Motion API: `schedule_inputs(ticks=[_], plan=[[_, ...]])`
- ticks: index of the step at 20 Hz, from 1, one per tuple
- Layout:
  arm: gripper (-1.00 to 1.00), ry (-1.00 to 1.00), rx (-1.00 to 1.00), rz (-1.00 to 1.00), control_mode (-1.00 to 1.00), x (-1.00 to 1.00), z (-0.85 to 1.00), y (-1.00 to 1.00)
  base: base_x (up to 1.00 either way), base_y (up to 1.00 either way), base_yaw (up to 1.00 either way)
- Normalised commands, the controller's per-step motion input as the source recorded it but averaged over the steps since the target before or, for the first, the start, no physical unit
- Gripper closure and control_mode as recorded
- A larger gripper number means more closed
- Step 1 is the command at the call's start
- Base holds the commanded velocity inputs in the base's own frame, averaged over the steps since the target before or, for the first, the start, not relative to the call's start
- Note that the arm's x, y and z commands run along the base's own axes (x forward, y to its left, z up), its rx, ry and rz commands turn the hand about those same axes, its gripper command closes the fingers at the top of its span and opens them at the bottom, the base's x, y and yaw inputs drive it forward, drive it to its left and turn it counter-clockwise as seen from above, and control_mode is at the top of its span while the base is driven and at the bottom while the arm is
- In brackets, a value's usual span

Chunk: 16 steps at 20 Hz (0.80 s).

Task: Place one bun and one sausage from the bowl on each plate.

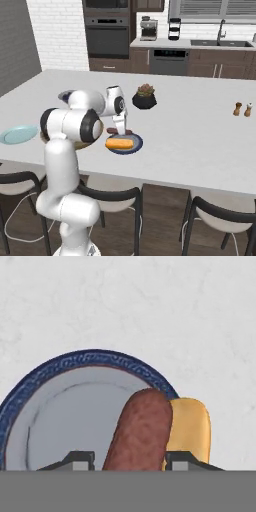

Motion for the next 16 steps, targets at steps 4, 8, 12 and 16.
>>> schedule_inputs(ticks=[4,8,12,16], plan=[[-1.00,-0.08,0.00,0.00,-1.00,0.34,-0.39,-0.10,0.00,0.00,0.00],[-1.00,-0.03,0.00,0.00,-1.00,-0.01,0.00,0.00,0.00,0.00,0.00],[-1.00,-0.09,0.02,0.00,-1.00,-0.25,0.45,-0.01,0.00,0.00,0.00],[-1.00,-0.27,0.02,0.04,-1.00,-1.00,1.00,0.01,0.00,0.00,0.00]])
